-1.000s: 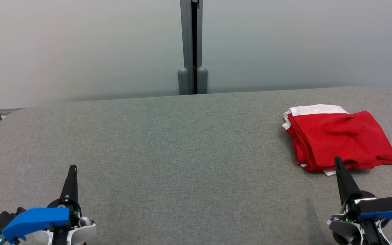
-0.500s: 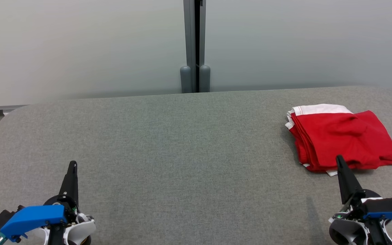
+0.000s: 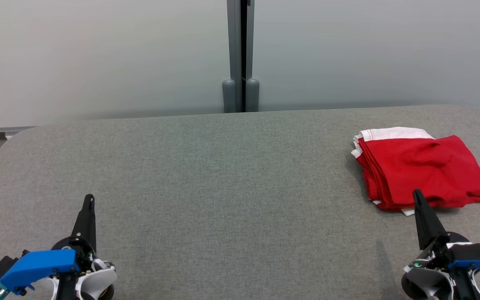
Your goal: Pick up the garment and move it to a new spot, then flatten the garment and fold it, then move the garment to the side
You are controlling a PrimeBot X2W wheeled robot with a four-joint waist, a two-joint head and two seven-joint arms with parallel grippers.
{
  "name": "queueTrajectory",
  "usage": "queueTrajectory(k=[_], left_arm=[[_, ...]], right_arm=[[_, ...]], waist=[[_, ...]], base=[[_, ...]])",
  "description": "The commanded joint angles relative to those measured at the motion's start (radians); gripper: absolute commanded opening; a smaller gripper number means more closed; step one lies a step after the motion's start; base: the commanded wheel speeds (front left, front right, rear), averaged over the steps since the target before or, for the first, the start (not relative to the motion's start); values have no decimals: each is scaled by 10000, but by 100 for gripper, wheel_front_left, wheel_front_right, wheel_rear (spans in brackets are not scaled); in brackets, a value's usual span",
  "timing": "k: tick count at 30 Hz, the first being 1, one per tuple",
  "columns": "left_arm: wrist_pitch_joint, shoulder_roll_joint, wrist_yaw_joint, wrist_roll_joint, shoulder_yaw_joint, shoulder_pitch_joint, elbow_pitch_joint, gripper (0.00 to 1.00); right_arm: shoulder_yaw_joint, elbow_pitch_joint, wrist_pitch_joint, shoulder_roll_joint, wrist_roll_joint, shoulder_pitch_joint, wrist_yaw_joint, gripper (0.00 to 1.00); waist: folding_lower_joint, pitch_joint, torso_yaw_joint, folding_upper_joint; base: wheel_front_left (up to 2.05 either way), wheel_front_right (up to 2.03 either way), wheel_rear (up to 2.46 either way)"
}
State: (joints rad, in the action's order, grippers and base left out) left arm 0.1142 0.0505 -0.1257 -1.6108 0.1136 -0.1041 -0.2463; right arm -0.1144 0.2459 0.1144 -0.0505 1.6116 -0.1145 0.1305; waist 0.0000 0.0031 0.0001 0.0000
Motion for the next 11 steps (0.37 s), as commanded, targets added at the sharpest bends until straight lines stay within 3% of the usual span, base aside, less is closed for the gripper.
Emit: queueTrajectory(k=[1,11], left_arm=[[39,-13,-92,-36,29,-97,31,0],[38,-13,-92,-37,28,-97,32,0]], right_arm=[[-25,-42,35,12,23,121,4,0],[-24,-42,34,12,23,120,4,0]], waist=[[0,0,-1,0],[0,0,-1,0]], base=[[0,0,0],[0,0,0]])
